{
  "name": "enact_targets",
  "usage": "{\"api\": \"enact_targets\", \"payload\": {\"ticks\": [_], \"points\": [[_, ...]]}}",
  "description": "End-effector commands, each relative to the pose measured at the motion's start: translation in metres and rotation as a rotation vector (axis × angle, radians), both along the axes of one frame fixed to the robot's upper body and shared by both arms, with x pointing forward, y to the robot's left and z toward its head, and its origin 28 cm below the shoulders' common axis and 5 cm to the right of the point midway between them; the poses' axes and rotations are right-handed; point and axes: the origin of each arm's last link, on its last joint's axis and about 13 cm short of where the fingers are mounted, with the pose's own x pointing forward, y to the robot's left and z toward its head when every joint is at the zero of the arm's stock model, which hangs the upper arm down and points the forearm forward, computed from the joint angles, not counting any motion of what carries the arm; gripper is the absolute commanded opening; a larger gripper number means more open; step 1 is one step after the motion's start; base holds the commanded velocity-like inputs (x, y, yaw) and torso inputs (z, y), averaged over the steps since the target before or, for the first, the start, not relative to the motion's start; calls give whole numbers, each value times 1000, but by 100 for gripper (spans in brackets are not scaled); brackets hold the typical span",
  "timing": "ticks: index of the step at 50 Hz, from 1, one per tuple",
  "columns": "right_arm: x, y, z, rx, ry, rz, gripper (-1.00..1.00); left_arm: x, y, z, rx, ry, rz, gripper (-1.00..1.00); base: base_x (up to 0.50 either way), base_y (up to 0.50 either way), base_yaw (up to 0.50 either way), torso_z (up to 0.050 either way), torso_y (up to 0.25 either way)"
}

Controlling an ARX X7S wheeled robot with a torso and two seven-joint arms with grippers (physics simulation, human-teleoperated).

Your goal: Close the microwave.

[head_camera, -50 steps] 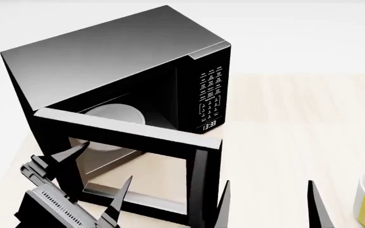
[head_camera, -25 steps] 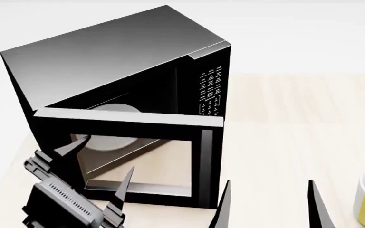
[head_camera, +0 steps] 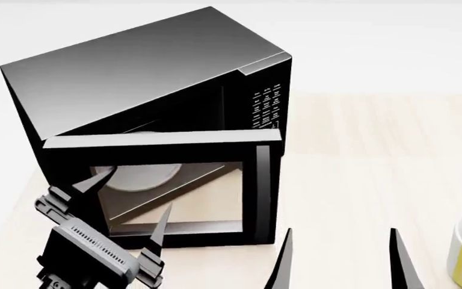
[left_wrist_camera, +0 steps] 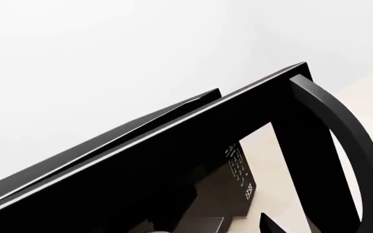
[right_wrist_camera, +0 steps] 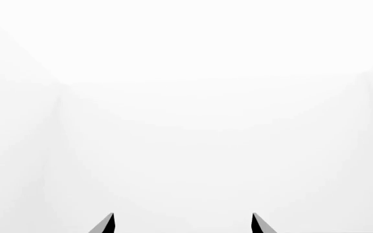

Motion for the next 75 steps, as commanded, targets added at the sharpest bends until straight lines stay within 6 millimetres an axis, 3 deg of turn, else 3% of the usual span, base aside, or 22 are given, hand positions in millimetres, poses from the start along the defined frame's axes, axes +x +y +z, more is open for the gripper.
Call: {"api": "enact_targets", "payload": {"ticks": [1,75], "points": [[1,-1,0,-5,-3,-3,100,10,5,11,-63,-48,83,100,0,0,0,0,0],[0,-1,0,-5,1,3,100,33,-12,14,-115,-90,196,100,0,0,0,0,1]]}}
